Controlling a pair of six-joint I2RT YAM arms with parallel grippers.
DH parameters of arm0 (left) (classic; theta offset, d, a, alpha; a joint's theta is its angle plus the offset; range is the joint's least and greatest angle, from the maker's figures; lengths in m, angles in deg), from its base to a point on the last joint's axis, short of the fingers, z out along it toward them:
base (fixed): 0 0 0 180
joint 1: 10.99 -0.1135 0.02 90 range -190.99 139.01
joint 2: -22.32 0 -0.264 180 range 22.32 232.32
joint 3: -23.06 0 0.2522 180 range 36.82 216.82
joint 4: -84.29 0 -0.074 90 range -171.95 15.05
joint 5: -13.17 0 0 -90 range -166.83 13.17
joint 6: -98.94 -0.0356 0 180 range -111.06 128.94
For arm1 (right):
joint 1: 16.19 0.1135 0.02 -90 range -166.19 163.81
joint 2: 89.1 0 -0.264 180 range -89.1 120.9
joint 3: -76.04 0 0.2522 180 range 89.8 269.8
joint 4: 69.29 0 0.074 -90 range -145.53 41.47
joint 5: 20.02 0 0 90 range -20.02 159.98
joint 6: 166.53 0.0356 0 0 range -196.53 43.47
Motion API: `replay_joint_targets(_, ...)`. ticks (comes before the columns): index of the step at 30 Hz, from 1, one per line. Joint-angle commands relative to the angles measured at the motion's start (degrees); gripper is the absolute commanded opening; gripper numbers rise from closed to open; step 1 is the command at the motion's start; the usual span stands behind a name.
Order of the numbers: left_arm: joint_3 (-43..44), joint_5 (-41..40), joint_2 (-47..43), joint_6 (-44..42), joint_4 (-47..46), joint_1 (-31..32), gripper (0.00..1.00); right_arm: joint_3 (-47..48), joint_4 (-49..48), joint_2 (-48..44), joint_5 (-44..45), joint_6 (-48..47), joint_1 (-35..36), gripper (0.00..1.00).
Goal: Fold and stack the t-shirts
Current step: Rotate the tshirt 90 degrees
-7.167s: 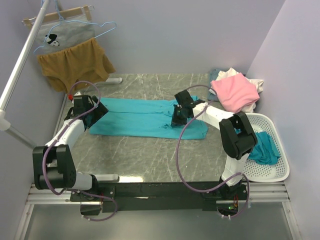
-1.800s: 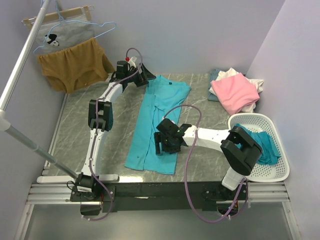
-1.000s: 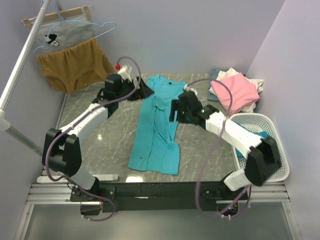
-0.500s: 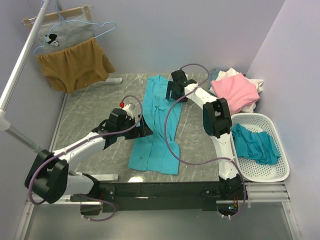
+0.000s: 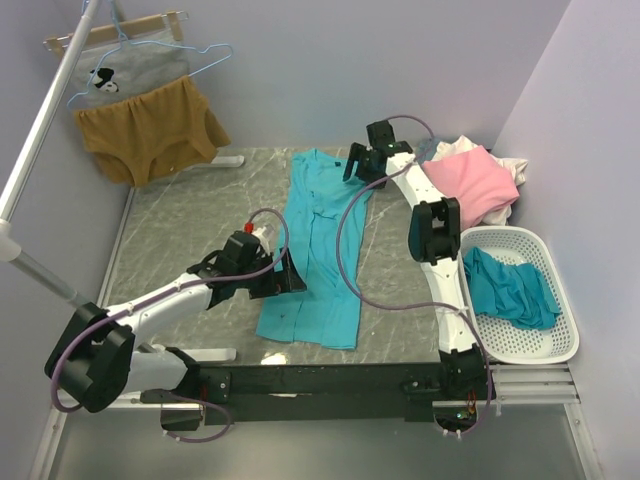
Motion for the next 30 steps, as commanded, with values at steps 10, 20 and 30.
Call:
replay_joint_targets(10, 3.3, -6.0, -0.2, -0.7, 6.1, 1.2, 0.99, -1.1, -13.9, -4.2, -12.4, -1.0, -6.2, 0.91)
replay_joint_targets(20, 4.8, -14.6, -2.4, -1.1, 12.2, 1.3, 1.0, -21.1, -24.3, -27.0, -19.6, -3.1, -5.9, 1.0)
replay_joint_targets(30, -8.2, -16.4, -13.9, 7.7, 14.9, 4.4, 1.0, -66.8, -19.2, -63.4, -7.0, -1.2, -1.0, 0.98)
